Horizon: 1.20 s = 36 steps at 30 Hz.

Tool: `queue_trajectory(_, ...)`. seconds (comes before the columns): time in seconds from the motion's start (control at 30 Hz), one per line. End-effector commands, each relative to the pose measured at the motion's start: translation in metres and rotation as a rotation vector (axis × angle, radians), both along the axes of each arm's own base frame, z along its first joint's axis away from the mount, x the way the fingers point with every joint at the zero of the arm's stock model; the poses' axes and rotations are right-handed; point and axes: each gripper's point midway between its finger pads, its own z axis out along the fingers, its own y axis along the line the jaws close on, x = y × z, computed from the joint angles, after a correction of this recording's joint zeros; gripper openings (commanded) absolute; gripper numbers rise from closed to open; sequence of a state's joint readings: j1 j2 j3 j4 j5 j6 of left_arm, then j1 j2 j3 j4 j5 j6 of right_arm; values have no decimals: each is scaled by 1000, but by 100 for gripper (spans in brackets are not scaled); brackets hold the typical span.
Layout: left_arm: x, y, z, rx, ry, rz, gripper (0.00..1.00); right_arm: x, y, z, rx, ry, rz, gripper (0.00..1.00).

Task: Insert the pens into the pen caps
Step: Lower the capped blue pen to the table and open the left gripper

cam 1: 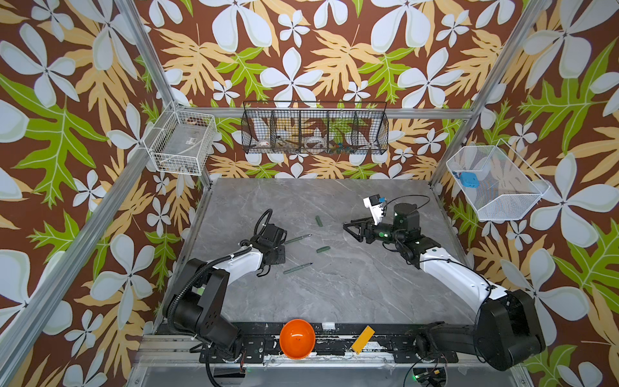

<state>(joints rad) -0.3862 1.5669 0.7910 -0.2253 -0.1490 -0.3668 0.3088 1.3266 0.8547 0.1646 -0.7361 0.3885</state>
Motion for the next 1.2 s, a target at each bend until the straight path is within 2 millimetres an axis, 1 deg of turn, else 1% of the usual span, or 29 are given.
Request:
queue_trajectory(0.0, -5, 4, -7, 36, 53, -9, 0, 2, 2, 4, 11, -19, 4, 65)
queue_trajectory(0.3, -13, 8, -20, 67, 118, -12, 0, 3, 1, 5, -6, -17, 4, 65)
queue_trajectory(0.4, -13, 7, -22, 64, 126, -11, 3, 3, 1, 5, -10, -14, 3, 66)
queue_trajectory(0.43, -13, 8, -21, 67, 123, -10, 5, 4, 1, 5, -10, -15, 2, 65)
queue_trajectory(0.5, -12, 10, -19, 80, 119, -4, 14, 4, 1, 6, -9, -16, 4, 66)
queue_trajectory(0.63, -11, 13, -15, 91, 108, 4, 22, 5, 1, 6, -12, -12, 1, 66)
queue_trajectory(0.77, -9, 11, -13, 85, 102, 1, 28, 5, 1, 8, -11, -17, 1, 65)
queue_trajectory(0.83, -8, 11, -11, 85, 100, 3, 33, 6, 1, 10, -11, -18, -1, 66)
queue_trajectory(0.93, -4, 10, -5, 81, 85, 3, 36, 6, 1, 11, -14, -23, -2, 65)
queue_trajectory(1.03, 3, 9, 8, 75, 55, 9, 40, 5, 0, 12, -17, -27, -1, 65)
queue_trajectory(1.1, 9, 8, 22, 71, 24, 15, 44, 3, 0, 11, -18, -28, -1, 66)
queue_trajectory(1.17, 14, 6, 37, 58, -8, 16, 51, 2, -1, 10, -21, -27, -1, 66)
